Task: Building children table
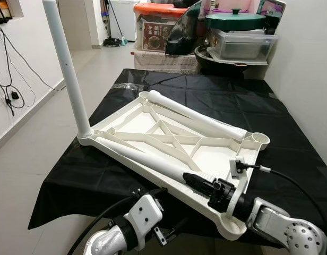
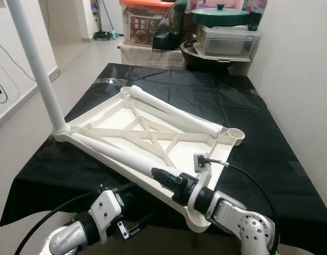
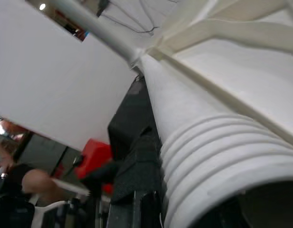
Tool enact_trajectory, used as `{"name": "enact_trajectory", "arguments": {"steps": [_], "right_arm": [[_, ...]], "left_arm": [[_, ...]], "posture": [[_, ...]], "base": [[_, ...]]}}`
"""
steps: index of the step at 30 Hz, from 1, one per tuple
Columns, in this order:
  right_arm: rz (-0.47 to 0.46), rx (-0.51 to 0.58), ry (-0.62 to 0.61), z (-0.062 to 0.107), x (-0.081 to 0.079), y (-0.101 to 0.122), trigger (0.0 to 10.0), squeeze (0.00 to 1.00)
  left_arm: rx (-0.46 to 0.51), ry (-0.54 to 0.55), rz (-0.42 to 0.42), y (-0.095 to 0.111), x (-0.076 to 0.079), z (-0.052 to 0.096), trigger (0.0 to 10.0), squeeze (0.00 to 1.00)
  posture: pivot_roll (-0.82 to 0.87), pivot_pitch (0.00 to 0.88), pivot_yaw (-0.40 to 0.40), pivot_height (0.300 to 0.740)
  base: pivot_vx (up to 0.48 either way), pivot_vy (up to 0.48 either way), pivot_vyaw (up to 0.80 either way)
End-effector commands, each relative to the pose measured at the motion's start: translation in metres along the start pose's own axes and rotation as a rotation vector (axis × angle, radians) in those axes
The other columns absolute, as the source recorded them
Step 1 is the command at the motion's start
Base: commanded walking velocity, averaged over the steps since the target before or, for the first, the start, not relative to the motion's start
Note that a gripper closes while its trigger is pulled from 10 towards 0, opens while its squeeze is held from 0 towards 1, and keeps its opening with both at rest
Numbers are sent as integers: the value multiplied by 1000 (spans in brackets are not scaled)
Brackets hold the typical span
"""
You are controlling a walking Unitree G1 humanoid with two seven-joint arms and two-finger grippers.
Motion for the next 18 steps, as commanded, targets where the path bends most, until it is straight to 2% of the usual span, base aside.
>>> {"name": "enact_trajectory", "arguments": {"steps": [1,5,7,11,13,14,16,17,18], "right_arm": [[9,46,1,0,1,8,0,0],[1,101,20,3,0,13,0,0],[1,158,52,6,-3,17,0,0],[9,191,75,9,-5,19,0,0],[-2,298,132,15,-13,30,0,0],[-2,298,132,15,-13,30,0,0],[-50,389,175,19,-16,37,0,0],[-50,389,175,19,-16,37,0,0],[-59,399,190,20,-18,37,0,0]], "left_arm": [[-10,20,27,-3,-3,-1,10000,0],[-7,62,64,-3,-10,-1,10000,0],[-3,105,94,-2,-19,-1,10000,0],[4,128,117,-1,-24,-2,10000,0],[46,191,199,8,-38,-5,10000,0],[46,191,199,8,-38,-5,10000,0],[130,245,310,27,-54,-12,10000,0],[130,245,310,27,-54,-12,10000,0],[169,254,355,36,-59,-15,10000,0]], "posture": [[82,0,-83,740],[85,0,-82,740],[85,0,-82,740],[87,0,-80,740],[89,0,-74,740],[89,0,-74,740],[88,0,-75,740],[88,0,-75,740],[88,0,-74,740]], "base": [[0,0,0],[0,0,0],[0,0,0],[0,0,0],[0,0,0],[0,0,0],[0,0,0],[0,0,0],[0,0,0]]}}
Point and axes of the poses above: a point about 5 cm out from each wrist's last joint towards the gripper, its own z axis pointing back from the gripper into the wrist, its own y axis along the axis of the wrist's last joint, x = y × z, the point moved 1 cm from there along -z, pointing out of the wrist towards the gripper, and after that the axes turned 15 degrees about z, right-handed, at the moved point
